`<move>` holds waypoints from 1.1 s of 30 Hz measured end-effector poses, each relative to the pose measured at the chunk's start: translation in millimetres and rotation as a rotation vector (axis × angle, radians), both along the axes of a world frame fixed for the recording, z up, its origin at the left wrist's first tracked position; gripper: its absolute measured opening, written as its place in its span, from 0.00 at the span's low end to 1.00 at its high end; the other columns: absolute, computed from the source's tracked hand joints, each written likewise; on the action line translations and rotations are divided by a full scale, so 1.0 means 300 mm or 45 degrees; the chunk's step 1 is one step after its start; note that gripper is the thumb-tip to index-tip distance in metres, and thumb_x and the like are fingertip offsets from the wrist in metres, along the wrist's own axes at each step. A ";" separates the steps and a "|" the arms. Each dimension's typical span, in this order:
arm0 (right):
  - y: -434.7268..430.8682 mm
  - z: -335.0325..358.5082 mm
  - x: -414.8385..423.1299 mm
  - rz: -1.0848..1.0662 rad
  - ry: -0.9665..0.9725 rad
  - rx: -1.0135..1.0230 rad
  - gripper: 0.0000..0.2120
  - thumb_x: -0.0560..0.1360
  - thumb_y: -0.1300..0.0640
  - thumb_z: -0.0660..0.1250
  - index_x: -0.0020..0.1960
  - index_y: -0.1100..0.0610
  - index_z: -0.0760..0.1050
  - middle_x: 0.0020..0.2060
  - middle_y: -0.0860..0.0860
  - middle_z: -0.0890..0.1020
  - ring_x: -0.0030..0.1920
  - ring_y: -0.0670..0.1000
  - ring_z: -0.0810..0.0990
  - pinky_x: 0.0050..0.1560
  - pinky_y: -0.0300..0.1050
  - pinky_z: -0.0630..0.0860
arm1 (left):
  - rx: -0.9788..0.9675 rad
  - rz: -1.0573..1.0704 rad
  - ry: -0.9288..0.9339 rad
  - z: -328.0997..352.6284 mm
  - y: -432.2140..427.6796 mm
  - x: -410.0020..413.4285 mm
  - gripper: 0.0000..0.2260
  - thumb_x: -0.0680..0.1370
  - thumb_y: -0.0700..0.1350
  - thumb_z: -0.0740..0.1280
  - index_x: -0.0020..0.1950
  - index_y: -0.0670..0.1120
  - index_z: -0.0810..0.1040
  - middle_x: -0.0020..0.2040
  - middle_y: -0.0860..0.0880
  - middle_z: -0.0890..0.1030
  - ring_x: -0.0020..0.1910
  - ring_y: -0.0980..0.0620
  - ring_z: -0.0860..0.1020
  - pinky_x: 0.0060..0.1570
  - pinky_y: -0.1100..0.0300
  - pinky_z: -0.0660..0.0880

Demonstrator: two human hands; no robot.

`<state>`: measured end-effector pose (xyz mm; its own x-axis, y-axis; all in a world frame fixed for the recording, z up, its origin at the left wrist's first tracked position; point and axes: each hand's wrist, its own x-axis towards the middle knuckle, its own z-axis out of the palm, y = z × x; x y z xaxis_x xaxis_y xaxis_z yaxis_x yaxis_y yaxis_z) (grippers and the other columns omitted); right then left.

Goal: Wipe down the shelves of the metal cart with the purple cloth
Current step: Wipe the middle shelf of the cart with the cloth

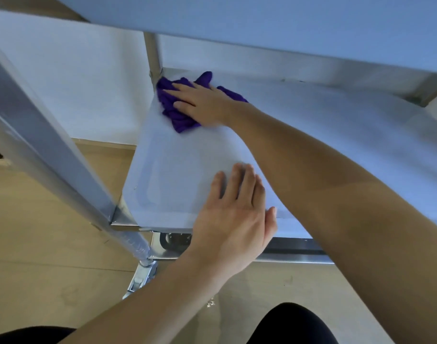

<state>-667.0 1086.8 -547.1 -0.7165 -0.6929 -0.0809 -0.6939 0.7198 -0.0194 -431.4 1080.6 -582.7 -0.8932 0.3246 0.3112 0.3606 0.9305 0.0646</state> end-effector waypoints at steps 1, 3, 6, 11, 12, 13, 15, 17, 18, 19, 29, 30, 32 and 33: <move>0.043 -0.008 -0.010 -0.029 0.030 0.033 0.22 0.85 0.49 0.45 0.79 0.46 0.54 0.79 0.41 0.50 0.78 0.49 0.49 0.72 0.57 0.54 | -0.013 0.004 -0.007 0.002 -0.004 -0.001 0.26 0.82 0.52 0.50 0.68 0.34 0.70 0.69 0.36 0.71 0.70 0.39 0.68 0.66 0.40 0.66; 0.152 -0.015 -0.041 -0.242 0.029 -0.031 0.22 0.84 0.46 0.44 0.78 0.42 0.53 0.78 0.42 0.52 0.78 0.50 0.49 0.74 0.59 0.53 | -0.032 0.021 -0.023 0.006 -0.009 -0.002 0.26 0.82 0.53 0.50 0.69 0.35 0.70 0.70 0.36 0.70 0.70 0.39 0.68 0.67 0.41 0.66; 0.315 -0.035 -0.081 -0.506 0.012 -0.029 0.23 0.82 0.42 0.41 0.77 0.38 0.51 0.79 0.42 0.51 0.79 0.53 0.49 0.73 0.63 0.51 | -0.037 0.029 -0.047 0.009 -0.010 -0.002 0.26 0.82 0.53 0.50 0.70 0.36 0.70 0.71 0.37 0.70 0.71 0.39 0.68 0.67 0.41 0.65; 0.396 -0.030 -0.013 -0.577 -0.032 -0.035 0.23 0.82 0.44 0.42 0.77 0.38 0.48 0.79 0.43 0.49 0.78 0.55 0.49 0.73 0.64 0.50 | -0.059 0.046 -0.079 0.020 0.003 -0.010 0.26 0.81 0.52 0.49 0.68 0.35 0.71 0.70 0.37 0.70 0.70 0.38 0.68 0.66 0.40 0.65; 0.392 -0.025 0.018 -0.557 -0.044 -0.037 0.23 0.82 0.44 0.42 0.77 0.38 0.49 0.79 0.43 0.49 0.78 0.55 0.48 0.73 0.64 0.50 | -0.064 0.049 -0.087 0.023 0.004 -0.011 0.26 0.81 0.52 0.49 0.68 0.35 0.71 0.70 0.37 0.70 0.70 0.38 0.68 0.66 0.40 0.65; 0.389 -0.021 0.054 -0.523 -0.054 -0.034 0.23 0.83 0.45 0.43 0.77 0.39 0.49 0.79 0.43 0.49 0.78 0.55 0.48 0.73 0.64 0.51 | -0.070 0.052 -0.092 0.026 0.006 -0.012 0.26 0.81 0.51 0.49 0.68 0.35 0.71 0.70 0.37 0.70 0.69 0.38 0.68 0.66 0.40 0.65; 0.396 -0.014 0.133 -0.458 -0.078 -0.054 0.22 0.83 0.44 0.44 0.77 0.38 0.50 0.79 0.43 0.49 0.78 0.54 0.47 0.73 0.63 0.51 | -0.082 0.053 -0.095 0.030 0.004 -0.013 0.25 0.80 0.51 0.49 0.67 0.35 0.71 0.69 0.37 0.71 0.69 0.38 0.69 0.66 0.40 0.65; 0.409 -0.015 0.215 -0.408 -0.099 -0.094 0.22 0.83 0.44 0.45 0.77 0.37 0.50 0.79 0.42 0.50 0.79 0.52 0.47 0.74 0.62 0.49 | -0.094 0.056 -0.088 0.033 0.002 -0.013 0.25 0.80 0.50 0.49 0.66 0.35 0.72 0.68 0.37 0.72 0.68 0.38 0.70 0.65 0.40 0.66; 0.416 -0.019 0.254 -0.381 -0.090 -0.111 0.22 0.83 0.44 0.45 0.77 0.37 0.50 0.79 0.42 0.50 0.79 0.52 0.47 0.74 0.61 0.49 | -0.099 0.057 -0.085 0.034 0.002 -0.011 0.24 0.80 0.50 0.49 0.66 0.35 0.72 0.66 0.37 0.73 0.68 0.38 0.70 0.65 0.40 0.66; 0.422 -0.023 0.288 -0.363 -0.070 -0.131 0.22 0.83 0.44 0.45 0.77 0.37 0.50 0.79 0.41 0.51 0.78 0.51 0.48 0.75 0.60 0.49 | -0.100 0.056 -0.084 0.035 0.002 -0.009 0.24 0.81 0.50 0.49 0.65 0.35 0.72 0.65 0.38 0.73 0.67 0.38 0.70 0.64 0.40 0.66; 0.416 -0.035 0.319 -0.454 -0.040 -0.238 0.22 0.83 0.42 0.46 0.76 0.36 0.52 0.78 0.40 0.53 0.78 0.48 0.49 0.76 0.56 0.48 | -0.031 0.027 -0.133 0.058 -0.106 0.049 0.25 0.82 0.57 0.50 0.70 0.42 0.71 0.72 0.46 0.70 0.71 0.45 0.68 0.67 0.47 0.67; 0.411 -0.039 0.313 -0.458 -0.034 -0.242 0.22 0.83 0.42 0.45 0.76 0.36 0.53 0.78 0.40 0.53 0.78 0.49 0.49 0.76 0.57 0.48 | -0.041 0.057 -0.144 0.057 -0.129 0.066 0.26 0.82 0.57 0.50 0.70 0.43 0.70 0.73 0.46 0.69 0.72 0.45 0.67 0.68 0.47 0.66; 0.394 -0.046 0.308 -0.471 -0.019 -0.246 0.22 0.83 0.43 0.45 0.76 0.37 0.53 0.78 0.41 0.54 0.78 0.50 0.50 0.75 0.60 0.49 | -0.053 0.177 -0.141 0.047 -0.178 0.104 0.27 0.82 0.59 0.49 0.71 0.42 0.68 0.73 0.44 0.68 0.73 0.44 0.65 0.70 0.45 0.63; 0.382 -0.049 0.309 -0.486 -0.017 -0.244 0.22 0.83 0.44 0.45 0.76 0.38 0.53 0.78 0.42 0.54 0.78 0.52 0.50 0.75 0.62 0.49 | -0.058 0.247 -0.141 0.040 -0.198 0.123 0.28 0.82 0.59 0.49 0.72 0.40 0.67 0.74 0.43 0.67 0.74 0.43 0.64 0.71 0.45 0.62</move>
<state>-574.4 1201.4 -561.8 -0.9243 -0.3814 0.0126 -0.3770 0.9075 -0.1852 -394.5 1021.1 -570.8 -0.9682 0.1545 0.1965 0.1673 0.9846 0.0502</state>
